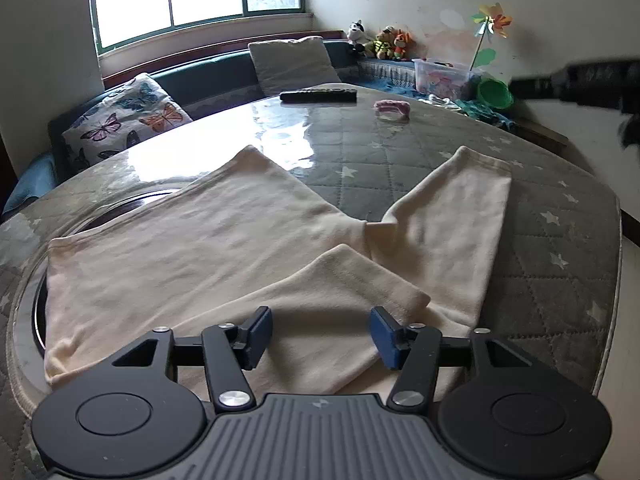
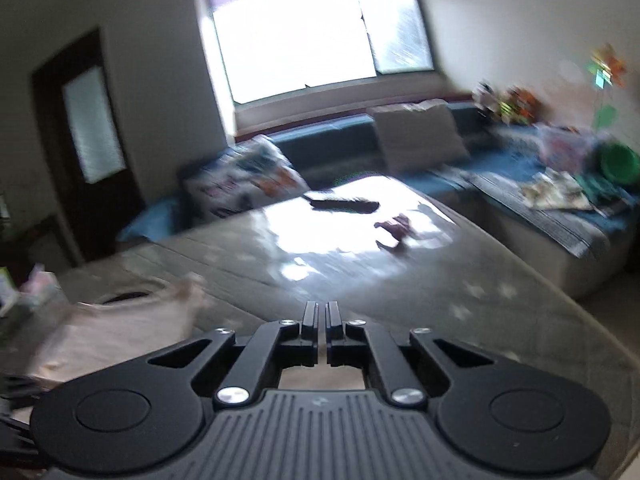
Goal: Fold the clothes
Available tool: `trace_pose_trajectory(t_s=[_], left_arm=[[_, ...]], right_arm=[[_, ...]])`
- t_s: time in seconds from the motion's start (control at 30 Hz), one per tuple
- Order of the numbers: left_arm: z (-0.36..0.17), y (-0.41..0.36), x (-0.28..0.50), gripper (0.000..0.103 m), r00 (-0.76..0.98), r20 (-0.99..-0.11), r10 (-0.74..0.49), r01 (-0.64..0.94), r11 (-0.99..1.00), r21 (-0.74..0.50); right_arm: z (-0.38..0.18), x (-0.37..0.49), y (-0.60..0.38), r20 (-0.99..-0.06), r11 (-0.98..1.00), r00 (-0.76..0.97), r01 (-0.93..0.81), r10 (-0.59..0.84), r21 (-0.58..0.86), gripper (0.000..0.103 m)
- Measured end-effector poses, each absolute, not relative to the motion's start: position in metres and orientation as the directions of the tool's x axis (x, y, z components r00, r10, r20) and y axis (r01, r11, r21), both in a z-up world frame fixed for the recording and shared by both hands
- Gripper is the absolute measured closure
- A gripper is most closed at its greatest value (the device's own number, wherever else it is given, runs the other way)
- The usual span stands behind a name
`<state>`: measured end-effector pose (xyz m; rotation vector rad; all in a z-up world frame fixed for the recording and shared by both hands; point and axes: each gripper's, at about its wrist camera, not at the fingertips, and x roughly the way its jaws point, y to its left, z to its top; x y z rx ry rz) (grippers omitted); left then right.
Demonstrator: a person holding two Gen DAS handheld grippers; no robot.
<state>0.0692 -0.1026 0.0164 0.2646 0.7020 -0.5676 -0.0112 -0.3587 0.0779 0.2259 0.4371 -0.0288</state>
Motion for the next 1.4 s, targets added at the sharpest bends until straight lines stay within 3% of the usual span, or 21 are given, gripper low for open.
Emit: trace_pose_trajectory(t_s=[0.07,0.13,0.23,0.3,0.43,0.57,0.77,0.9,1.0,1.4], left_arm=[[0.018,-0.099,0.068,0.043,0.625,-0.669,-0.402,0.571,0.820,0.039],[0.021,-0.095,0.066,0.040,0.634,-0.661,-0.402,0.567,0.822,0.045],[0.024,-0.090,0.064,0.037,0.643,-0.650,-0.405,0.561,0.827,0.040],[0.025,-0.091,0.065,0.036,0.644,-0.649,-0.406,0.561,0.827,0.039],[0.025,-0.095,0.068,0.033,0.644,-0.652,-0.400,0.559,0.828,0.045],[0.024,-0.098,0.071,0.029,0.643,-0.658,-0.393,0.560,0.827,0.054],[0.022,-0.102,0.074,0.028,0.640,-0.666,-0.382,0.557,0.829,0.059],[0.019,-0.104,0.075,0.027,0.638,-0.674,-0.374,0.555,0.829,0.065],[0.017,-0.106,0.076,0.027,0.636,-0.678,-0.367,0.550,0.833,0.065],[0.018,-0.109,0.075,0.026,0.634,-0.669,-0.387,0.566,0.822,0.061]], right_arm=[[0.088,-0.010,-0.352,-0.405,0.970,0.912,0.035,0.068,0.242,0.100],[0.087,-0.006,-0.349,-0.412,0.976,0.911,0.064,0.029,0.209,0.098],[0.067,0.007,-0.357,-0.475,0.975,0.879,0.142,-0.045,0.172,0.095],[0.049,0.014,-0.364,-0.521,0.971,0.848,0.197,-0.100,0.133,0.087],[0.021,0.024,-0.378,-0.579,0.961,0.800,0.258,-0.154,0.100,0.084],[0.007,0.027,-0.389,-0.595,0.946,0.782,0.306,-0.186,0.107,0.065],[-0.006,0.026,-0.396,-0.584,0.947,0.795,0.293,-0.164,0.134,0.065],[-0.007,0.028,-0.393,-0.584,0.953,0.796,0.279,-0.163,0.115,0.088],[-0.003,0.025,-0.396,-0.578,0.949,0.804,0.275,-0.138,0.156,0.098],[0.067,-0.009,-0.389,-0.441,0.954,0.896,0.168,-0.043,0.249,0.099]])
